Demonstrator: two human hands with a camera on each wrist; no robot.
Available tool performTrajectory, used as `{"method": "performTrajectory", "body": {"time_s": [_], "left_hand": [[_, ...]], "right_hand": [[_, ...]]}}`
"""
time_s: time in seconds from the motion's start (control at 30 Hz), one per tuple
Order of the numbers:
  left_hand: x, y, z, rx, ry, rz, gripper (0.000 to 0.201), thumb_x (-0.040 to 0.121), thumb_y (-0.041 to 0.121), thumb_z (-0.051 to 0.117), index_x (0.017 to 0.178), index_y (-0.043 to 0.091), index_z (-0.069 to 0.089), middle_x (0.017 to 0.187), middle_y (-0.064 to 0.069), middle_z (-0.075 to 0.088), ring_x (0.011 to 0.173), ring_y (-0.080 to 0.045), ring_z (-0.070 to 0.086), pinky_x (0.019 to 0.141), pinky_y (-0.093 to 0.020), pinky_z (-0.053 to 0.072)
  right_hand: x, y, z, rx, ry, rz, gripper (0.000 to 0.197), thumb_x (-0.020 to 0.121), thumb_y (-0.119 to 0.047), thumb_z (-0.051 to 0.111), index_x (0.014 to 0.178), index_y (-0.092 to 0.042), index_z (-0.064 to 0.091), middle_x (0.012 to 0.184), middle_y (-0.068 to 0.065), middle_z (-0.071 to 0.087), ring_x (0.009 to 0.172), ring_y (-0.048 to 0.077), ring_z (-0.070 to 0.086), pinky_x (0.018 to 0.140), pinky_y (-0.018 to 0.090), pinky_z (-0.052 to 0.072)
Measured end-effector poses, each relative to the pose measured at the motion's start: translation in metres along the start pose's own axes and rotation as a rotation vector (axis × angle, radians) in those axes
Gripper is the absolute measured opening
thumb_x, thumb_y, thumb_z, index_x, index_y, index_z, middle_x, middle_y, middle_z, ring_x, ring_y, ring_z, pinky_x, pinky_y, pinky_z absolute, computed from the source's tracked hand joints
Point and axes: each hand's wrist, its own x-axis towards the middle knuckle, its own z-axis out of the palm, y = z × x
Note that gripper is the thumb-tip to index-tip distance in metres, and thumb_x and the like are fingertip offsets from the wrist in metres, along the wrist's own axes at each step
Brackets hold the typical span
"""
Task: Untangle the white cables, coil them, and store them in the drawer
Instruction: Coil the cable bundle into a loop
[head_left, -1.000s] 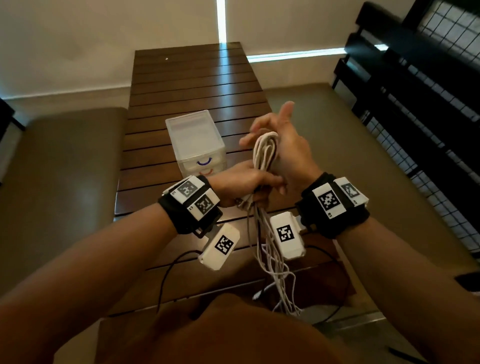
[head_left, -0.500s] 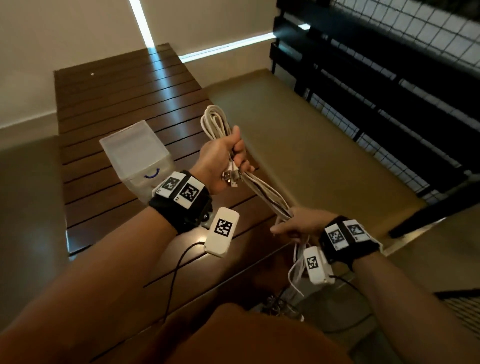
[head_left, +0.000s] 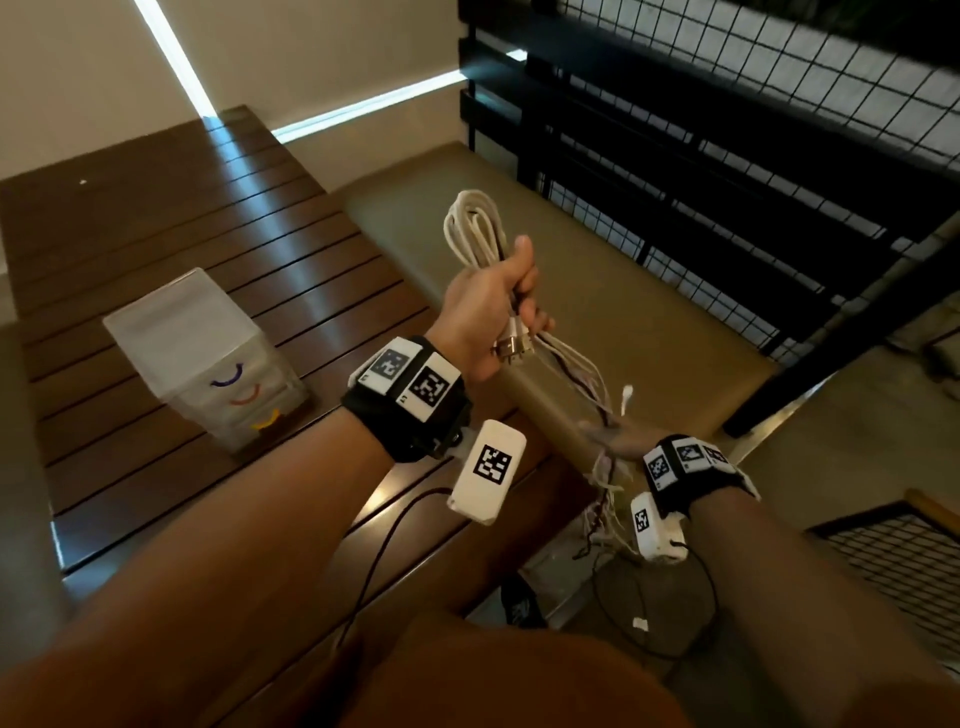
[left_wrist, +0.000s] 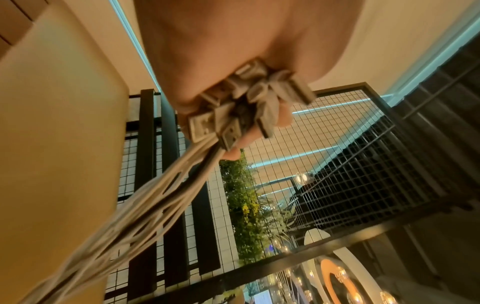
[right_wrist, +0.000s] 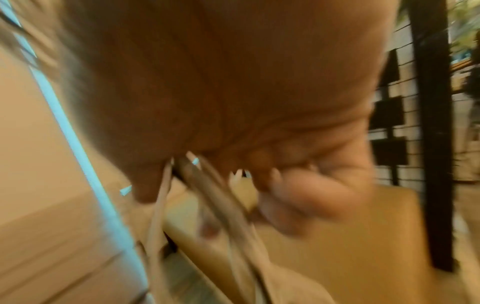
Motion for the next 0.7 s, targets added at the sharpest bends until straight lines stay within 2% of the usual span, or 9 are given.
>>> {"method": "performTrajectory", "body": {"time_s": [0.07,0.17,0.27,0.3,0.33,0.43,0.5,0.57,0.7], "left_hand": [[0.002,0.003,0.009,0.022,-0.004,0.027,0.045,0.101,0.032,0.045,0.059,0.015,0.043,0.043,-0.001,0.039,0.045,-0.019,0.039,0.062,-0.032,0.049],[0.004,0.003,0.013,0.003,-0.005,0.041,0.044,0.101,0.032,0.045,0.060,0.015,0.043,0.043,-0.001,0.040,0.045,-0.019,0.039,0.063,-0.032,0.050],[0.004,0.008,-0.002,-0.042,0.020,0.055,0.042,0.100,0.034,0.044,0.062,0.016,0.041,0.043,0.000,0.037,0.044,-0.018,0.038,0.061,-0.031,0.051],[0.003,0.013,-0.010,-0.061,0.030,0.076,0.042,0.100,0.035,0.043,0.062,0.016,0.041,0.042,0.000,0.036,0.043,-0.017,0.038,0.060,-0.031,0.051],[0.002,0.020,-0.018,-0.079,0.041,0.101,0.042,0.100,0.035,0.042,0.063,0.016,0.041,0.042,0.001,0.036,0.042,-0.017,0.039,0.060,-0.031,0.050],[-0.008,0.041,-0.046,-0.074,0.091,0.160,0.045,0.100,0.038,0.039,0.061,0.017,0.041,0.042,0.001,0.037,0.041,-0.016,0.040,0.059,-0.031,0.047],[-0.018,0.051,-0.063,-0.040,0.139,0.176,0.046,0.101,0.038,0.038,0.060,0.017,0.042,0.043,0.001,0.037,0.041,-0.016,0.040,0.059,-0.031,0.045],[-0.029,0.054,-0.076,-0.044,0.195,0.179,0.047,0.102,0.038,0.037,0.060,0.017,0.042,0.042,0.001,0.037,0.040,-0.015,0.041,0.059,-0.031,0.045],[-0.046,0.052,-0.097,-0.160,0.318,0.197,0.048,0.102,0.038,0.036,0.060,0.015,0.036,0.040,-0.001,0.036,0.039,-0.018,0.041,0.056,-0.029,0.045]], "right_hand": [[0.010,0.017,-0.003,0.096,0.136,0.005,0.070,0.091,-0.065,0.042,0.132,-0.009,0.053,0.128,0.018,0.058,0.109,0.035,0.057,0.095,0.042,0.044],[0.011,0.017,-0.030,0.174,0.343,0.031,0.041,0.098,-0.042,0.049,0.103,-0.004,0.062,0.095,0.017,0.064,0.076,0.031,0.057,0.068,0.034,0.045],[0.010,0.005,-0.054,0.058,0.762,-0.022,0.017,0.096,-0.021,0.053,0.085,-0.009,0.057,0.095,0.018,0.067,0.080,0.034,0.060,0.061,0.030,0.039],[0.011,-0.002,-0.056,0.084,0.778,-0.089,0.008,0.093,-0.017,0.057,0.087,-0.012,0.056,0.097,0.016,0.066,0.084,0.033,0.060,0.062,0.027,0.038],[0.009,-0.011,-0.055,0.103,0.673,-0.163,0.008,0.090,-0.016,0.061,0.096,-0.014,0.057,0.102,0.013,0.064,0.087,0.031,0.061,0.063,0.025,0.040],[0.004,-0.043,-0.044,-0.089,0.163,-0.120,0.063,0.085,-0.019,0.069,0.141,-0.025,0.039,0.133,0.010,0.050,0.103,0.026,0.060,0.076,0.035,0.053],[-0.011,-0.077,-0.046,-0.322,0.193,-0.136,0.053,0.089,-0.021,0.061,0.139,-0.020,0.044,0.139,0.010,0.051,0.112,0.027,0.057,0.090,0.039,0.051],[-0.034,-0.118,-0.046,-0.228,0.306,-0.335,0.041,0.089,-0.019,0.058,0.130,-0.018,0.054,0.131,0.003,0.055,0.114,0.022,0.055,0.096,0.034,0.045],[-0.080,-0.212,0.000,0.103,0.143,-1.000,0.085,0.073,-0.022,0.080,0.145,-0.024,0.035,0.135,-0.004,0.041,0.125,0.005,0.039,0.104,0.019,0.031]]}}
